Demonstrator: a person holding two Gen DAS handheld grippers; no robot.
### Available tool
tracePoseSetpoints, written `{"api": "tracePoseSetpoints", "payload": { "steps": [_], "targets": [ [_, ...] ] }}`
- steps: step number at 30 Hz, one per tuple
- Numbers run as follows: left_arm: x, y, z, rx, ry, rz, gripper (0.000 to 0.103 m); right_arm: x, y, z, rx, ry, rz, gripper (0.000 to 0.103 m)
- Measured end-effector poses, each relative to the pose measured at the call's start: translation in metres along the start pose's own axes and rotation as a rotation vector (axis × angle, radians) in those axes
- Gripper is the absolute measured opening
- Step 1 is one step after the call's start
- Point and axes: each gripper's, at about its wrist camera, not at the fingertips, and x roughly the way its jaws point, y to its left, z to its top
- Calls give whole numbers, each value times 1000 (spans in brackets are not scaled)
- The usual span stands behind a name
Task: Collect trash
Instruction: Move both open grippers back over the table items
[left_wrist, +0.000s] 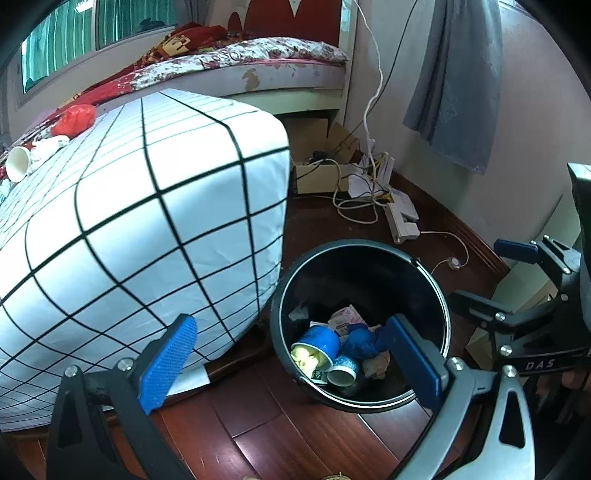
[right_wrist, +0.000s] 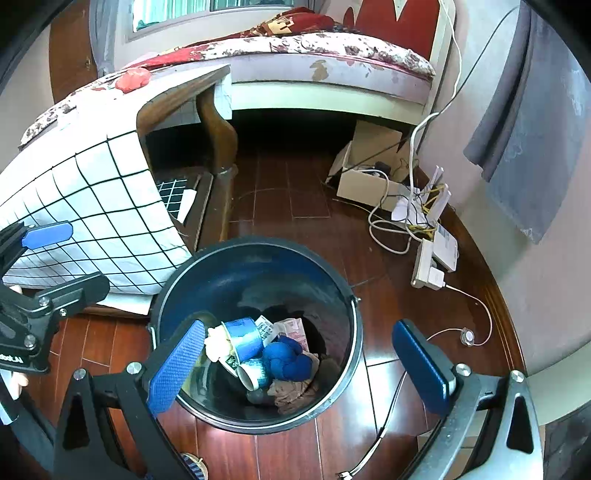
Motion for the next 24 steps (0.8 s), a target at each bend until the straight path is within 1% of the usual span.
{"api": "tracePoseSetpoints", "payload": {
  "steps": [4,11,18,24],
  "targets": [
    [-9,7,0,-11,-14,8,102,-9,10,7,-19,-22,9,102],
    [-32,21,5,-41,-65,31,102,-27,25,23,-38,-73,26,102],
    [-56,42,9,-75,-113,71,102,-42,45,41,-62,-128,45,102],
    [-78,67,15,-119,-151,122,102,-55,68,63,-87,-184,76,102]
  ]
}}
